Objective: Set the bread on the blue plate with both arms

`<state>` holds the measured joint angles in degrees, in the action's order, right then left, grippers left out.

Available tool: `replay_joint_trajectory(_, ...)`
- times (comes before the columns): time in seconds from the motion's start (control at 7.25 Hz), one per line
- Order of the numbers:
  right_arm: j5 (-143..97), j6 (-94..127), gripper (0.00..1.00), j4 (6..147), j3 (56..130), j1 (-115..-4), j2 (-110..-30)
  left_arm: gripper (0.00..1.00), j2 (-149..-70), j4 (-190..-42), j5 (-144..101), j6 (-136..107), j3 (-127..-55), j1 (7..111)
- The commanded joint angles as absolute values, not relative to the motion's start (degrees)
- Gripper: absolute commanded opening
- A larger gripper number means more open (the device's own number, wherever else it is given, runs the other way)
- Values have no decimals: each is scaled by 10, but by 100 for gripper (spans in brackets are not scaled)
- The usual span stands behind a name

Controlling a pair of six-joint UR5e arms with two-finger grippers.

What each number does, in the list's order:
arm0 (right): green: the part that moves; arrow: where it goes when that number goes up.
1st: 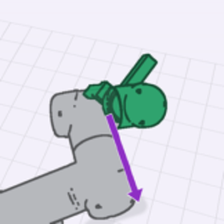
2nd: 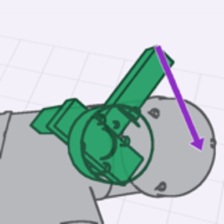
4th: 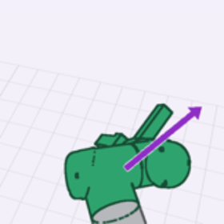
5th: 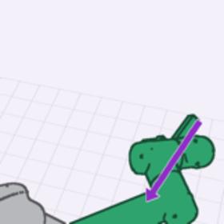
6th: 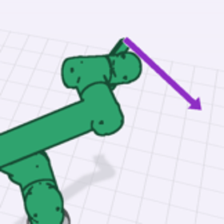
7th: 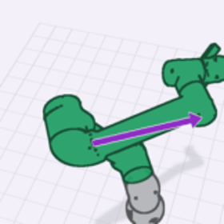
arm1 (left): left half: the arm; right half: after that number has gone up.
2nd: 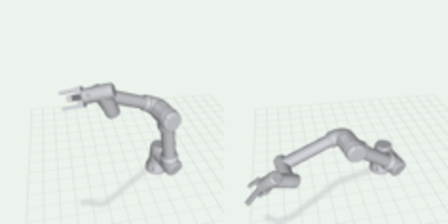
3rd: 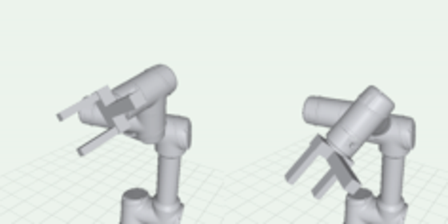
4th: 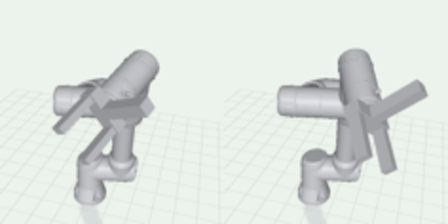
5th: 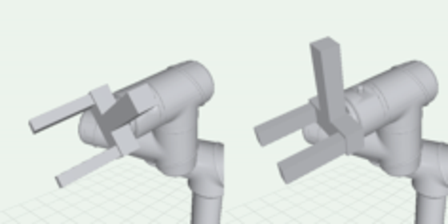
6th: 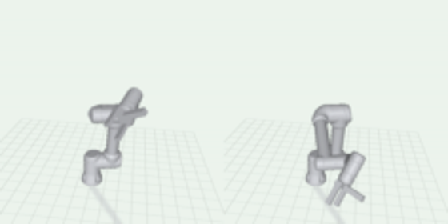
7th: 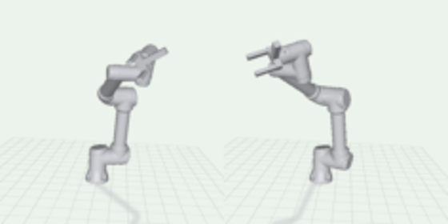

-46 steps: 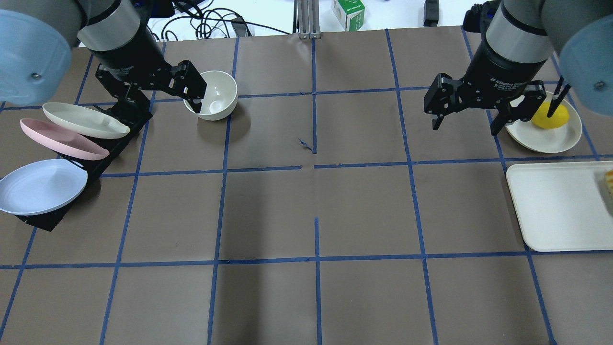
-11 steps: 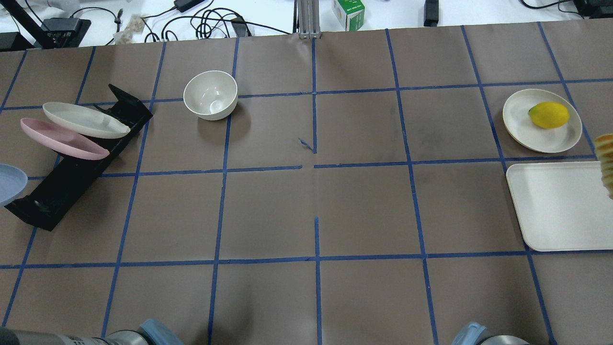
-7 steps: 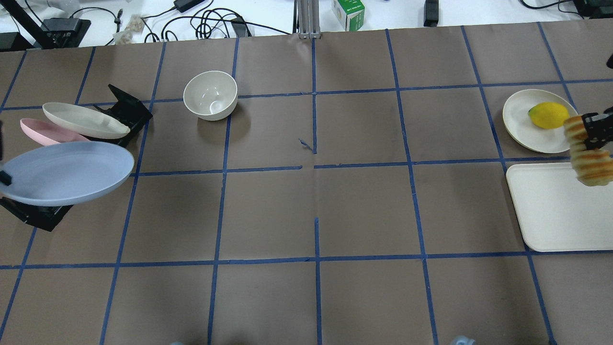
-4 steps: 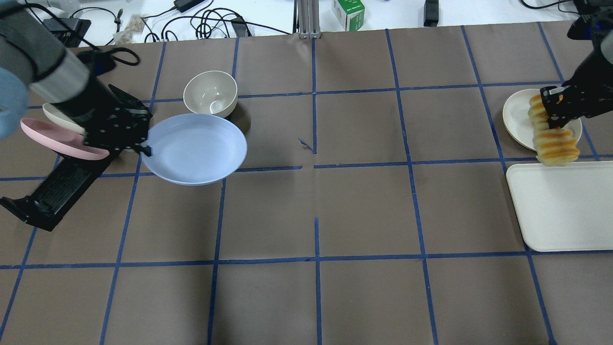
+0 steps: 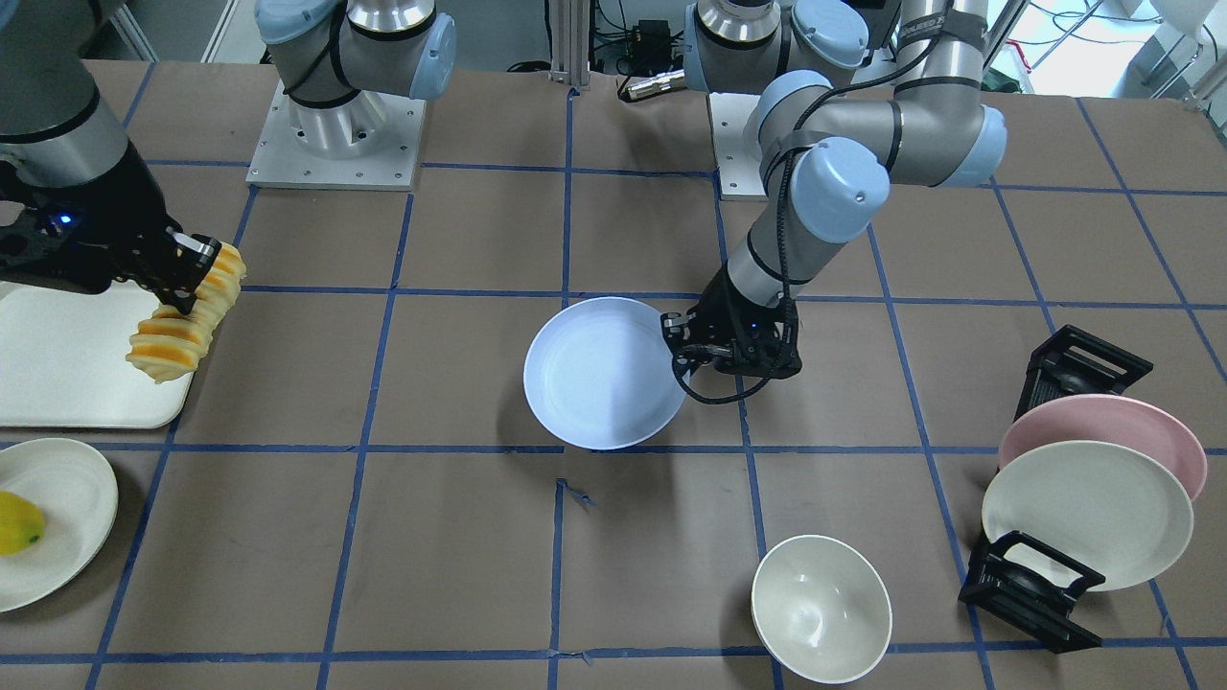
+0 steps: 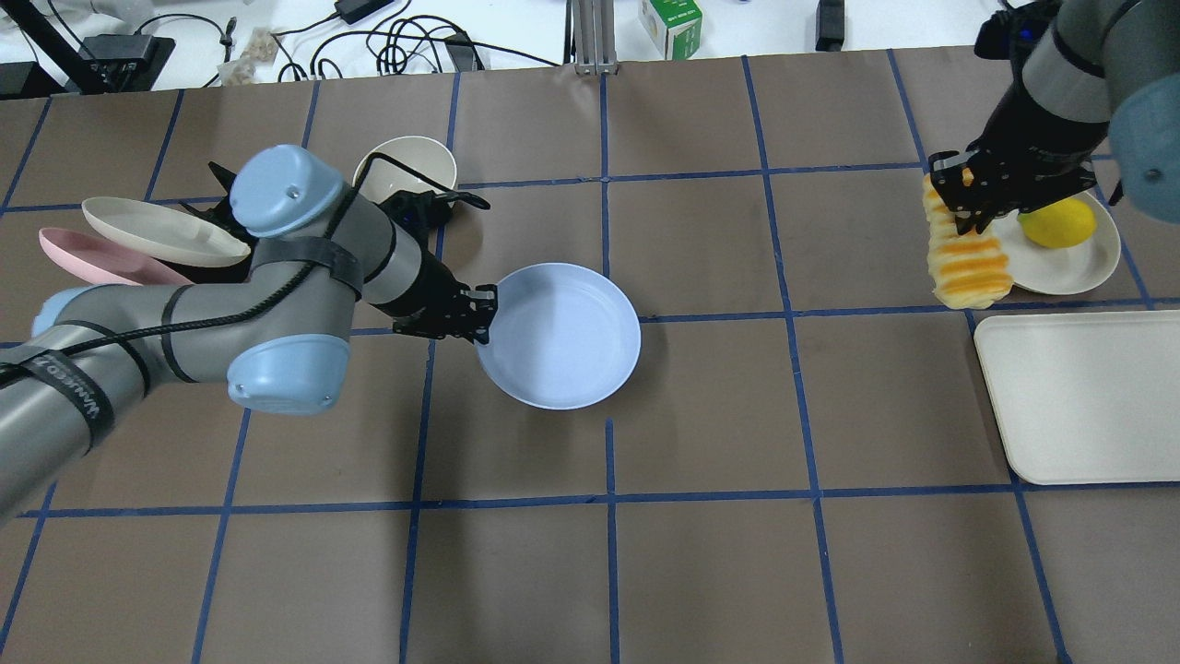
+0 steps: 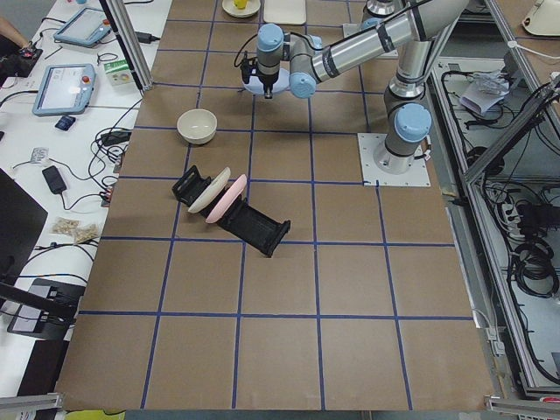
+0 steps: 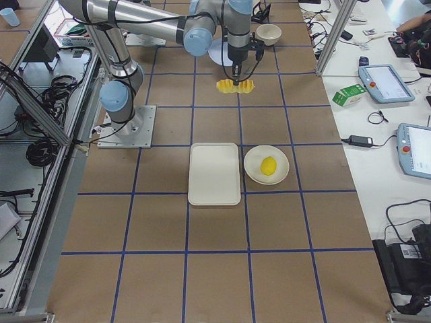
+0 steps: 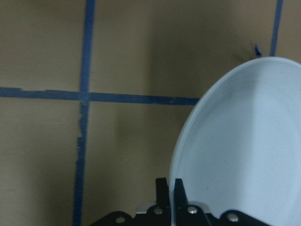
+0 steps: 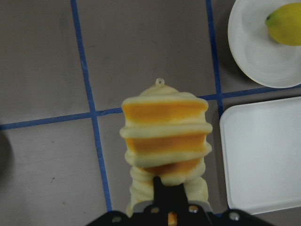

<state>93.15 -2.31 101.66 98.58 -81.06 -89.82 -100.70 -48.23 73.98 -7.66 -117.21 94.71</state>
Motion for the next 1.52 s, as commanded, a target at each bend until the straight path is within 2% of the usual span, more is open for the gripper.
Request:
replay_joint_trajectory(0.0,926,25,0,1021,984,-863,-879,0,-1051,-415,737,-91,-1178,981)
replay_joint_trajectory(0.28,926,95,0,1053,983,-926,-852,0,-1088,-374,736,-88,-1173,989)
replay_joint_trajectory(0.41,926,139,0,1076,977,-960,-829,6,-1102,-326,739,-84,-1173,989)
replay_joint_trajectory(0.55,926,161,0,1092,974,-988,-811,47,-1111,-315,735,-95,-1173,989)
replay_joint_trajectory(0.83,925,184,0,1127,974,-1014,-782,97,-1088,-319,740,-113,-1169,985)
replay_joint_trajectory(1.1,926,239,0,1150,974,-1053,-758,100,-1052,-396,740,-76,-1158,956)
replay_joint_trajectory(1.38,926,258,0,1178,974,-1079,-722,100,-1007,-557,792,-36,-1087,939)
